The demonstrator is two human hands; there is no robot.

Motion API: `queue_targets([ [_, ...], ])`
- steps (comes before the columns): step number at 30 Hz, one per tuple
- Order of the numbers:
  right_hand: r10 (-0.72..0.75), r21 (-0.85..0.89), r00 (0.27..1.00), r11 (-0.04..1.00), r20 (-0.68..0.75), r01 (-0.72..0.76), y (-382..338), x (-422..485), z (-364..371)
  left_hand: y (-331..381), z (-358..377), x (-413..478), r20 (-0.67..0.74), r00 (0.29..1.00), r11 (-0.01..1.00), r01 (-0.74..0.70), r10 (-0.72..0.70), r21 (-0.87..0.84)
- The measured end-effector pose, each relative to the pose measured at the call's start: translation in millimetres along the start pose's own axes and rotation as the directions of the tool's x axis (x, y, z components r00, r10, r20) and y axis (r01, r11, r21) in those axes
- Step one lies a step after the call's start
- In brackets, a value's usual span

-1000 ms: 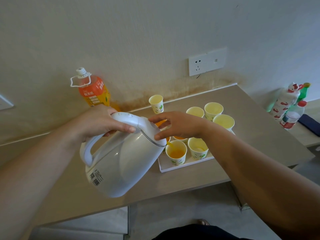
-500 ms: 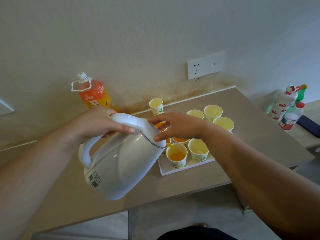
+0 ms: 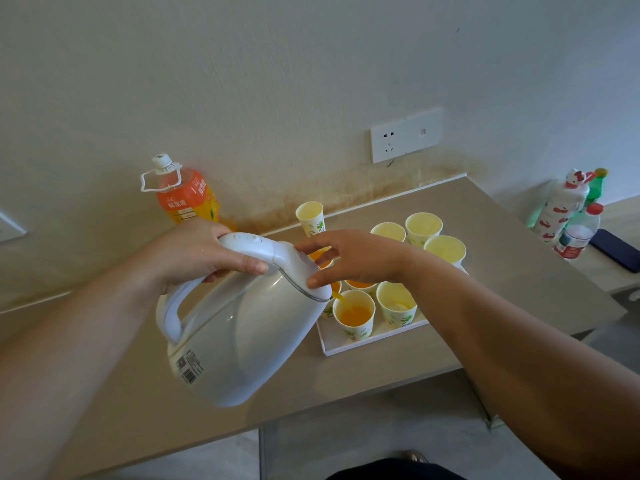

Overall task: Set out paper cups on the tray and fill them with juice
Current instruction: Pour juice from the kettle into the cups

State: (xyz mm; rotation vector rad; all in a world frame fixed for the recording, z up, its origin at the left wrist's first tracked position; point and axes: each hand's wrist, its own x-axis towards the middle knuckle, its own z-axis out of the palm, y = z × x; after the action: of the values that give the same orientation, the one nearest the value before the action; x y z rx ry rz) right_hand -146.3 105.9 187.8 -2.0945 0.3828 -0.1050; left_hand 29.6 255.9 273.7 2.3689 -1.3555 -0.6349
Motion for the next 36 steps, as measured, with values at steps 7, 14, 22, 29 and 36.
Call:
queue_targets([
  [7,0.006,-0.002,1.0,1.0,-0.005,-0.006,-1.1,-1.5,0.6,-1.2,-1.0,1.4,-0.006,1.0,0.999,-0.007,0.007,0.033],
  [14,0.005,-0.001,1.0,1.0,-0.017,-0.005,-2.7,-3.1,1.5,0.1,-1.2,0.2,-0.003,1.0,0.999,-0.008,0.008,0.033],
  [22,0.009,0.012,1.0,1.0,-0.013,-0.009,-3.5,-3.4,2.8,0.2,-0.2,-0.2,0.0,1.0,0.999,0.005,-0.005,0.033],
  [29,0.007,0.018,1.0,1.0,-0.008,-0.006,-3.2,-1.9,2.0,-0.1,-2.6,1.4,0.0,1.0,0.999,-0.004,0.004,0.048],
  [36,0.007,-0.01,1.0,1.0,-0.026,-0.007,-3.4,-2.0,0.4,2.2,-3.3,2.7,-0.003,1.0,0.999,-0.003,0.003,0.05],
])
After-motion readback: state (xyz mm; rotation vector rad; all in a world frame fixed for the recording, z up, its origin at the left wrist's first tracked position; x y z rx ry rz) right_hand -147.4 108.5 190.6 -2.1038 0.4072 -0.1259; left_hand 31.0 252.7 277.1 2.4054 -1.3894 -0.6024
